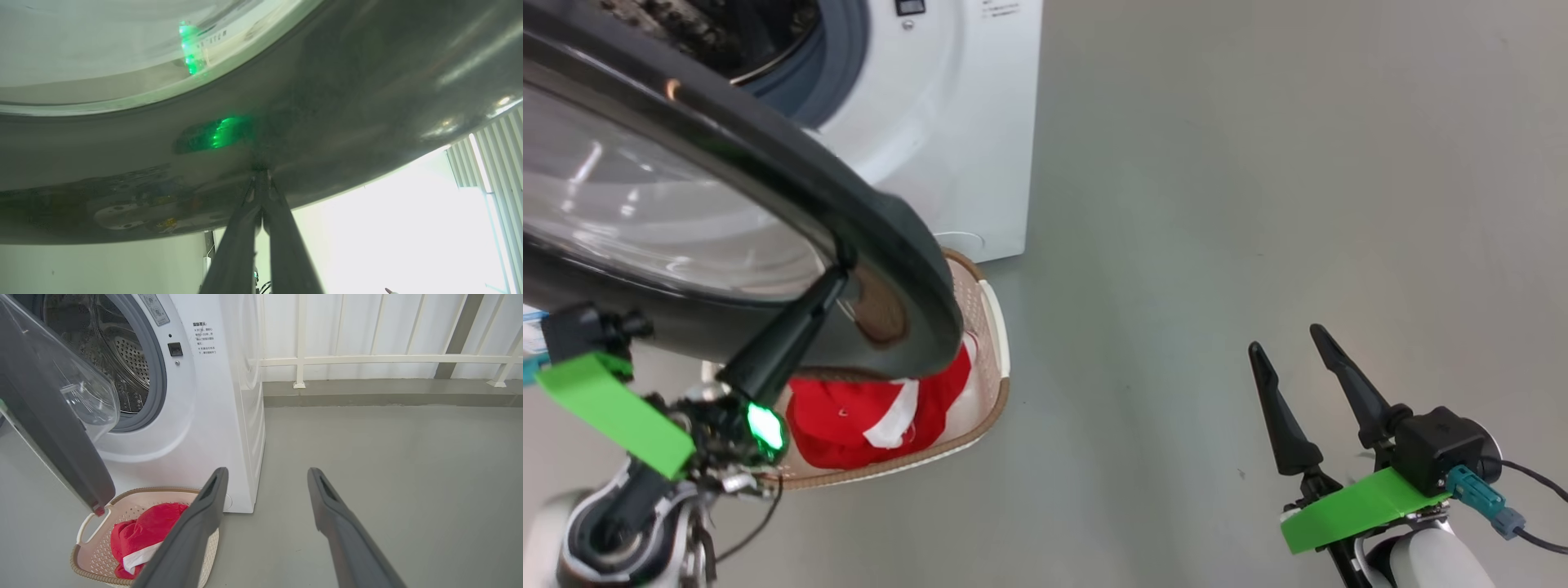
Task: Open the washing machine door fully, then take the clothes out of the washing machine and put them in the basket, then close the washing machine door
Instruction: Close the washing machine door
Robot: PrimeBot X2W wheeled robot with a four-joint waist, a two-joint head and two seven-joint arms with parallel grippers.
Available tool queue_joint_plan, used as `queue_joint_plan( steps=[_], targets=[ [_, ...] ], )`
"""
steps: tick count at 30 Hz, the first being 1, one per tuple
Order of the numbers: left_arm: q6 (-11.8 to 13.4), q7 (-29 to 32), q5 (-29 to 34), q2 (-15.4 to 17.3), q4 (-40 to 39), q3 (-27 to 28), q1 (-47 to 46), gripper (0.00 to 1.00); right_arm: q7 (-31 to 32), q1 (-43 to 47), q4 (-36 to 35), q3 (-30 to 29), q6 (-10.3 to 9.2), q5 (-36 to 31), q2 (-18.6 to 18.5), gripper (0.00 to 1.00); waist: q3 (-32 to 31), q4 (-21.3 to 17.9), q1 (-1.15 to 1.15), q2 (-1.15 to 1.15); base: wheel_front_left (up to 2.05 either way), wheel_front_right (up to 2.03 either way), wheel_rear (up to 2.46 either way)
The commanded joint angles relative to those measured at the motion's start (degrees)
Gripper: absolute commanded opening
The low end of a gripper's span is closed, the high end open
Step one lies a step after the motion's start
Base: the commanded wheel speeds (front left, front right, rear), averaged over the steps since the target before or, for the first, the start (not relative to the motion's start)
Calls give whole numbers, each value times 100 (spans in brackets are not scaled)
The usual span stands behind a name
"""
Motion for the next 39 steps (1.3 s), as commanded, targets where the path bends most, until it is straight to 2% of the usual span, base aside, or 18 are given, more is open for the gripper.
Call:
queue_joint_plan(
  steps=[1, 10, 20, 28, 35, 36, 37, 38, 39],
  targets=[
    [-16, 30, 2, 163, -91, 212, -250, 0, -75, -149, -121, 155, 19, 51, -45, 100, 60, -82, 0, 0, 0, 0, 0],
    [29, 44, 55, 222, 366, 184, -817, 0, -77, -251, -158, 189, 19, 167, -44, 100, 211, -259, 0, 0, 0, 0, 0],
    [-2, 5, 88, 171, 727, 189, -1141, 0, -77, -319, -161, 236, 19, 223, -44, 100, 259, -270, 0, 0, 0, 0, 0],
    [-35, -8, -94, 56, 509, 441, -678, 0, -77, -254, -171, 248, 19, 207, -44, 100, 79, -44, 0, 0, 0, 0, 0],
    [-40, -290, -46, -199, -180, 800, 213, 0, -77, -169, -111, 299, 19, 173, -44, 100, -178, 236, 0, 0, 0, 0, 0],
    [-40, -330, -25, -245, -279, 821, 352, 2, -77, -151, -101, 297, 19, 159, -44, 100, -218, 285, 0, 0, 0, 0, 0],
    [-40, -386, -4, -289, -371, 850, 486, 18, -77, -134, -90, 301, 19, 148, -44, 100, -258, 330, 0, 0, 0, 0, 0],
    [-40, -386, -4, -289, -371, 850, 486, 18, -77, -134, -90, 301, 19, 148, -44, 100, -258, 330, 0, 0, 0, 0, 0],
    [-40, -455, 20, -332, -448, 878, 617, 42, -77, -116, -81, 299, 19, 130, -44, 100, -304, 373, 0, 0, 0, 0, 0]
  ],
)
